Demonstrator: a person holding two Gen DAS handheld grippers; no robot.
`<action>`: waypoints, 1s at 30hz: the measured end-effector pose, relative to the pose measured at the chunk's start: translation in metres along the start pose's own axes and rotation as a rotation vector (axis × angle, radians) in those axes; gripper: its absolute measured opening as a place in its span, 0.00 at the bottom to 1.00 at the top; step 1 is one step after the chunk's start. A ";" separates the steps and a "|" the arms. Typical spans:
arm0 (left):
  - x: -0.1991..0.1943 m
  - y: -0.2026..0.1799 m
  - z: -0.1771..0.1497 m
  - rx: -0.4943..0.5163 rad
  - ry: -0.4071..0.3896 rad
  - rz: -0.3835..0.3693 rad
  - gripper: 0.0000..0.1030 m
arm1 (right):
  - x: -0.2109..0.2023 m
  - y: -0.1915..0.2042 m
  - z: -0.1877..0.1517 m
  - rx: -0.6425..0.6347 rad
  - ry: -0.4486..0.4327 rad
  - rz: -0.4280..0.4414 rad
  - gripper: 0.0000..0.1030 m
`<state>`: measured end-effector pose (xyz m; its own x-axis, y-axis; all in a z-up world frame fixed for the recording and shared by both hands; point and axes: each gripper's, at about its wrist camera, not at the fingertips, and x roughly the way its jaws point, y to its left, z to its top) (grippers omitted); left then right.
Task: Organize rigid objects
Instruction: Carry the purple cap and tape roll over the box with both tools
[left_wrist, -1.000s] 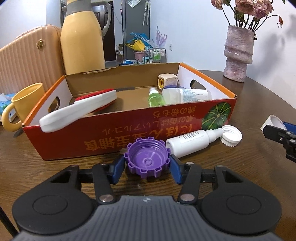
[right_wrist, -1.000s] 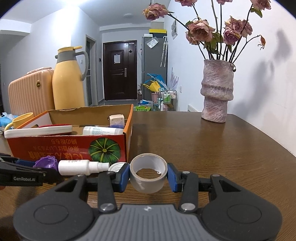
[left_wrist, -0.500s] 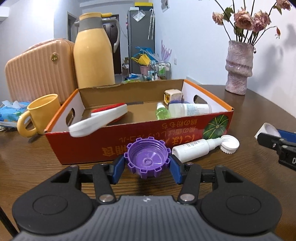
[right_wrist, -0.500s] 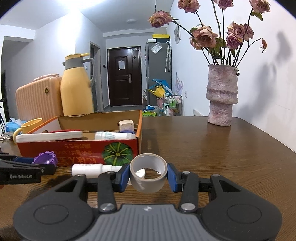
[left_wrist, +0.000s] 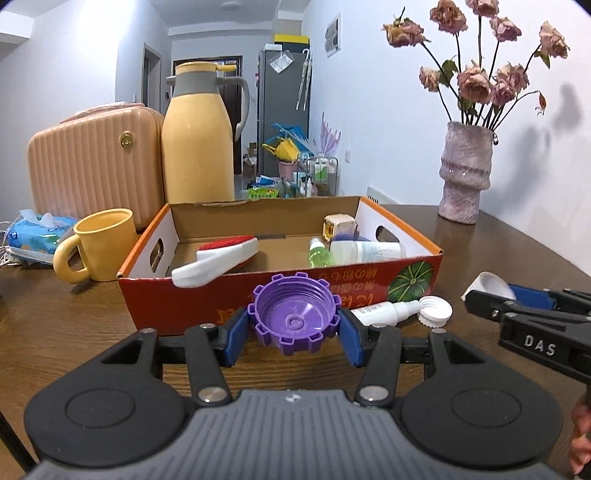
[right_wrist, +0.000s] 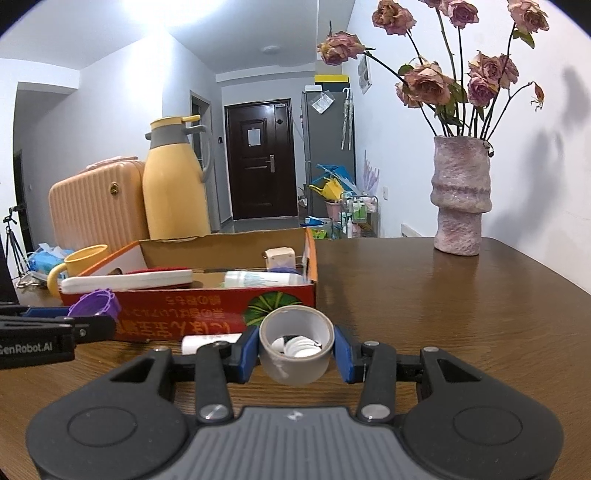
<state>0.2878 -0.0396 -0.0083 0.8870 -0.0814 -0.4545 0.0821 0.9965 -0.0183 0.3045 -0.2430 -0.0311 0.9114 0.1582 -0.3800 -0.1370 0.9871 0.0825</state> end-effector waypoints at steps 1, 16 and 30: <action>-0.002 0.001 0.000 -0.002 -0.004 -0.001 0.51 | 0.000 0.002 0.000 0.001 -0.001 0.004 0.41; -0.002 0.013 0.021 -0.058 -0.052 0.009 0.51 | 0.010 0.027 0.018 -0.038 -0.032 0.044 0.41; 0.026 0.026 0.045 -0.111 -0.082 0.041 0.51 | 0.045 0.048 0.040 -0.056 -0.061 0.072 0.41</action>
<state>0.3338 -0.0167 0.0196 0.9231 -0.0372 -0.3827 -0.0021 0.9948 -0.1016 0.3546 -0.1893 -0.0071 0.9202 0.2289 -0.3177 -0.2231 0.9732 0.0551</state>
